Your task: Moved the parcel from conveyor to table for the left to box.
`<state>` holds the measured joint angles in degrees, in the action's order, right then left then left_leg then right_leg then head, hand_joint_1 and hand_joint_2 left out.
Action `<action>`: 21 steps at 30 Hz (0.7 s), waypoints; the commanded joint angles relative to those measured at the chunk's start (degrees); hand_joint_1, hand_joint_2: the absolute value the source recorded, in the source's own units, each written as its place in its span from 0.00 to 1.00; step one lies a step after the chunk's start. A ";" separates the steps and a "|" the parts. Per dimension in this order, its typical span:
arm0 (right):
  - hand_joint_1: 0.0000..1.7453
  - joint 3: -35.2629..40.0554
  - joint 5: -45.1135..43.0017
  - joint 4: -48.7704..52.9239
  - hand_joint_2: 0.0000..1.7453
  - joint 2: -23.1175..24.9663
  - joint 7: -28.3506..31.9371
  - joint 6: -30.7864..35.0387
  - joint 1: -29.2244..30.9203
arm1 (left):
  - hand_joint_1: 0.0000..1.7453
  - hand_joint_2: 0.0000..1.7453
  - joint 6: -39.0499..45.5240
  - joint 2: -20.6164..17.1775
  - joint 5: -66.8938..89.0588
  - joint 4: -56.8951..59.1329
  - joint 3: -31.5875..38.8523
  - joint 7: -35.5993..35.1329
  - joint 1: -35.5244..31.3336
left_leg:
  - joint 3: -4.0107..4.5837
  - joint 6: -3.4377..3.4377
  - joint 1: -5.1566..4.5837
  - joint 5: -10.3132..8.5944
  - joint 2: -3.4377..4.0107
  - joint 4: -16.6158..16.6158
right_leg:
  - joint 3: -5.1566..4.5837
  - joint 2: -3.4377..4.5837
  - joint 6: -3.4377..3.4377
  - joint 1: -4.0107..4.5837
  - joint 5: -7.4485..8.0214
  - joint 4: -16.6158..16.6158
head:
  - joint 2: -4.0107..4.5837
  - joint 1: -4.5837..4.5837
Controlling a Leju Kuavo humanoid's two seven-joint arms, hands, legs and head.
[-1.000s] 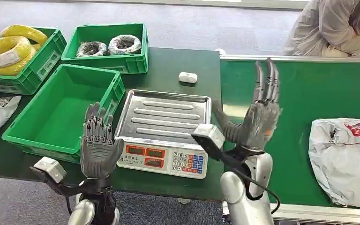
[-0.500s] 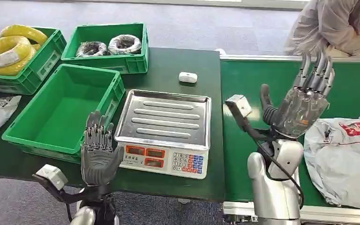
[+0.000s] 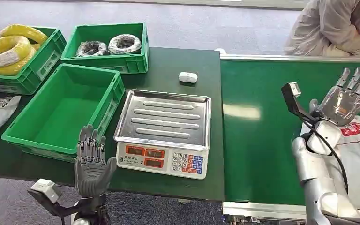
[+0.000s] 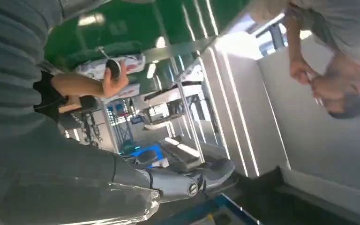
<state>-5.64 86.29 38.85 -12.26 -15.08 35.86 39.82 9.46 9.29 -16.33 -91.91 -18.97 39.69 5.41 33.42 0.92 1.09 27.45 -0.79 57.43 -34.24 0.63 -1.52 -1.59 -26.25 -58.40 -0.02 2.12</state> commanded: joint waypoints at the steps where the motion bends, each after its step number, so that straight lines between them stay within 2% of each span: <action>1: 0.00 -11.00 -6.72 -18.22 1.00 1.16 7.86 -19.28 4.99 | 0.00 1.00 1.28 -3.49 -0.36 1.64 0.08 0.30 0.90 | -0.24 -0.06 -0.02 0.00 0.11 -0.17 | 0.20 0.01 0.13 0.02 0.01 0.15 | 0.00 -0.02; 3: 0.00 -12.77 -9.64 -18.16 1.00 1.95 11.75 -23.72 4.12 | 0.00 1.00 1.68 -3.50 0.30 1.83 0.35 0.31 1.04 | -0.17 -0.04 -0.01 0.01 0.08 -0.11 | 0.15 0.02 0.11 0.02 -0.01 0.11 | 0.00 0.00; 8: 0.00 -13.49 -11.57 -18.29 1.00 2.19 14.96 -30.22 1.89 | 0.00 1.00 1.45 -3.44 1.14 2.03 1.26 0.31 1.78 | -0.25 -0.04 0.00 0.01 0.18 -0.21 | 0.22 0.07 0.18 0.05 0.02 0.19 | 0.00 0.00; 16: 0.00 -13.54 -11.62 -18.27 1.00 1.99 15.02 -30.44 1.96 | 0.00 1.00 1.41 -3.44 1.12 2.06 1.31 0.31 1.76 | -0.10 -0.04 -0.02 0.02 0.11 -0.11 | 0.07 0.04 0.10 0.01 -0.01 0.08 | 0.00 0.00; 18: 0.00 -14.03 -12.78 -18.99 1.00 1.53 15.65 -34.72 1.95 | 0.00 1.00 1.15 -3.53 1.12 2.63 1.37 0.31 1.42 | -0.13 -0.06 -0.02 0.01 0.13 -0.12 | 0.10 0.05 0.13 0.02 0.00 0.11 | 0.00 0.00; 21: 0.00 -15.77 -17.07 -20.24 1.00 0.57 21.83 -43.05 1.03 | 0.00 1.00 0.27 -4.18 0.91 4.13 1.90 0.31 0.61 | -0.17 -0.05 -0.02 -0.03 0.03 -0.18 | 0.18 -0.07 0.15 0.03 0.00 0.16 | 0.00 0.00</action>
<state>-17.25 74.16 24.52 -11.17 0.00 3.62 39.97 10.91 7.19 -15.43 -91.97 -18.32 40.11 7.11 33.45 0.92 1.08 27.45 -0.80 57.42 -34.26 0.63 -1.51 -1.59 -26.27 -58.39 -0.02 2.12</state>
